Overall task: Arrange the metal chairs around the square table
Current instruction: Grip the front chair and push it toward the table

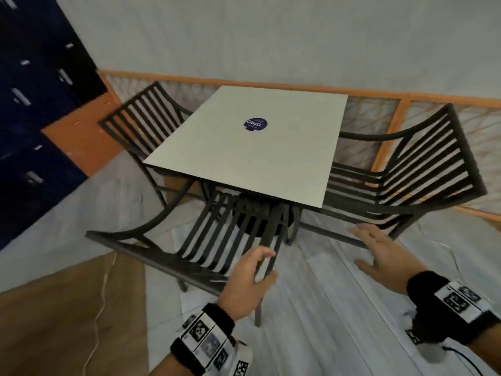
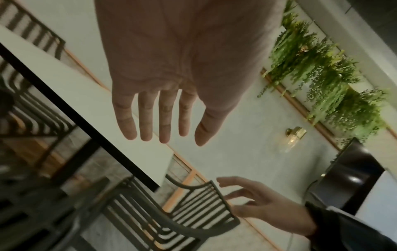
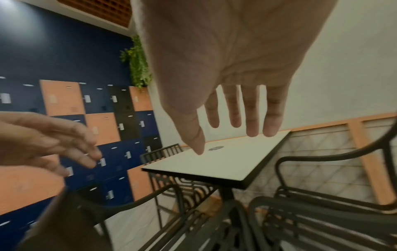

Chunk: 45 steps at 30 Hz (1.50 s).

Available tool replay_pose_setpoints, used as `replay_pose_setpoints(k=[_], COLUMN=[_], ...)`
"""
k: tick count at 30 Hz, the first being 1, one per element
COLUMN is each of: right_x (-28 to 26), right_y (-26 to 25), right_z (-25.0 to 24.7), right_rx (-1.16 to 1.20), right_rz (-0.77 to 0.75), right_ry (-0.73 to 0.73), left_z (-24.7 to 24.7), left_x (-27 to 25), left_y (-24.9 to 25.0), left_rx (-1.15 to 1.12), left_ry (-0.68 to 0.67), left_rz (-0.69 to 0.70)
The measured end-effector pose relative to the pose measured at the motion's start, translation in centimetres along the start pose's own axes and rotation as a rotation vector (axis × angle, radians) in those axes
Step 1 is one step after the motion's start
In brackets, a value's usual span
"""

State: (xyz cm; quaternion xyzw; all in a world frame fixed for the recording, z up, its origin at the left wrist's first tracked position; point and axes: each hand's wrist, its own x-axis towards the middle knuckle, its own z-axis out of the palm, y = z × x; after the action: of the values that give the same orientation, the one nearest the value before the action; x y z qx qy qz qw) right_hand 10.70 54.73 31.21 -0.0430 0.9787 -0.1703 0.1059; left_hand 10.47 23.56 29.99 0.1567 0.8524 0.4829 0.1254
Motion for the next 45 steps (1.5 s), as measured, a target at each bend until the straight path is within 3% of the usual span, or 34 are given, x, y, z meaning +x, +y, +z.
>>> replay_pose_setpoints(k=[4, 9, 14, 19, 24, 27, 45], right_x=[0.7, 2.7, 5.8, 8.6, 10.1, 10.5, 6.5], right_y=[-7.1, -17.1, -26.1, -32.2, -34.2, -34.1, -34.2], right_z=[4.4, 10.6, 16.7, 20.4, 21.3, 20.9, 23.3], right_rx=[-0.007, 0.037, 0.067, -0.016, -0.138, -0.189, -0.282], right_rz=[-0.151, -0.213, -0.138, 0.038, 0.246, 0.326, 0.312], right_ry=[-0.098, -0.214, -0.209, -0.181, -0.101, -0.13, -0.213], left_z=[-8.2, -17.7, -27.0, -33.2, -35.4, -35.7, -35.1], left_x=[-3.2, -4.8, -2.8, -0.5, 1.4, 2.4, -2.9], left_y=[-6.2, -15.1, -23.4, -28.0, -30.5, -30.7, -30.9], left_rx=[0.033, 0.215, 0.513, 0.795, 0.909, 0.961, 0.871], left_ry=[0.017, -0.091, -0.149, -0.137, -0.27, -0.333, -0.315], left_rz=[-0.106, -0.161, -0.149, -0.119, -0.137, -0.113, -0.118])
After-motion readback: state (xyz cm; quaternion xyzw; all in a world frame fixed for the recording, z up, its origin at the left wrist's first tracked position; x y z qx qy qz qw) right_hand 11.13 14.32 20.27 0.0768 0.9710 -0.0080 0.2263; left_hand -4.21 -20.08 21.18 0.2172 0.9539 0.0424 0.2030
